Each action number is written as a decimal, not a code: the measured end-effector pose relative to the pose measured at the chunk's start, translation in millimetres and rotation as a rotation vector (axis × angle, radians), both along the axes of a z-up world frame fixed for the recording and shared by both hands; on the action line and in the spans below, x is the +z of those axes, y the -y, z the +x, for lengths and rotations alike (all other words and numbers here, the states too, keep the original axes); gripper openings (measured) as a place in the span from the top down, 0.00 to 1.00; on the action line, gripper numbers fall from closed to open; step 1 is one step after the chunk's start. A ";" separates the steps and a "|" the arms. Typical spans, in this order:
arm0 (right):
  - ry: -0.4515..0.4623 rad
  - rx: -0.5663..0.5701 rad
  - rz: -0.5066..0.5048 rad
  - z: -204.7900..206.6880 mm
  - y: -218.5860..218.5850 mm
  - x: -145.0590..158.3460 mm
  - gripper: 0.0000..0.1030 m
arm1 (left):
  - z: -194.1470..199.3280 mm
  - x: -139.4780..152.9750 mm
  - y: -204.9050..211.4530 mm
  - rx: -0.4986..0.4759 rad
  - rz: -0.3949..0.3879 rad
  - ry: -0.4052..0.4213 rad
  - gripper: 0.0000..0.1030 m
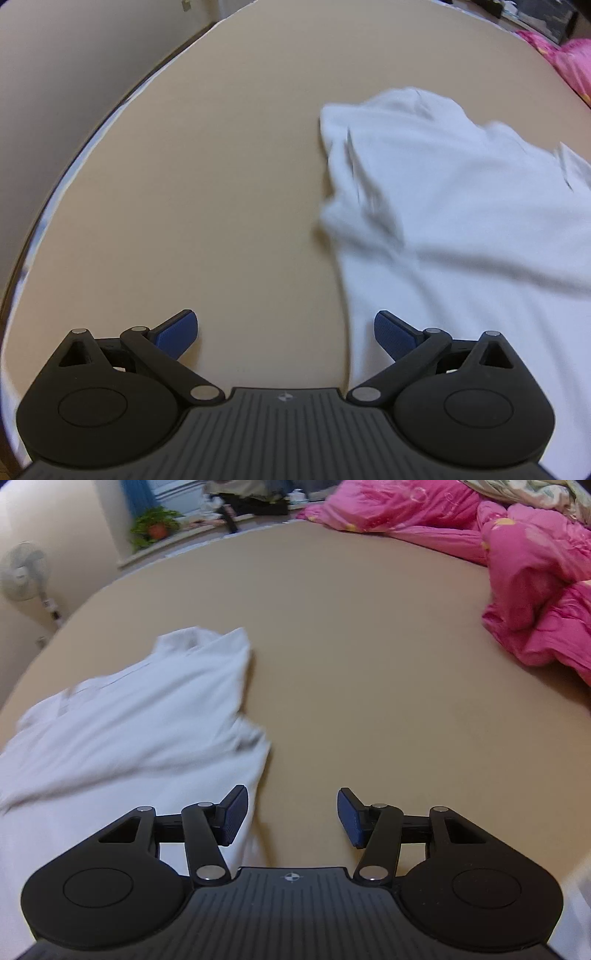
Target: Fold small clothes
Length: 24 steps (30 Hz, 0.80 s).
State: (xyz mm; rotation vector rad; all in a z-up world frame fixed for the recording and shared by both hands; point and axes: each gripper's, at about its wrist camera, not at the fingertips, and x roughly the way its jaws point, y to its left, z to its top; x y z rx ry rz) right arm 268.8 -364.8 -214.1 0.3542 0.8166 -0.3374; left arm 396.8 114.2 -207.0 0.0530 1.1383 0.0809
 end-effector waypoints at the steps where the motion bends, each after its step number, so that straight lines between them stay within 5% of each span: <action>1: 0.001 0.034 -0.010 -16.8 -12.3 9.5 0.41 | -17.4 4.3 -1.3 -0.007 -0.006 -0.001 0.01; 6: -0.026 0.221 -0.069 -74.6 -77.9 46.0 0.29 | -112.4 23.9 10.8 -0.051 0.011 -0.025 0.01; 11: -0.033 0.262 -0.007 -105.2 -116.0 62.1 0.23 | -191.6 24.7 21.2 -0.072 0.049 -0.092 0.01; 16: -0.027 0.299 -0.023 -140.6 -142.6 66.3 0.23 | -231.3 37.4 17.0 -0.040 0.014 -0.078 0.01; 24: -0.018 0.313 -0.065 -160.8 -155.1 64.7 0.23 | -259.4 66.2 29.4 -0.066 0.082 0.020 0.01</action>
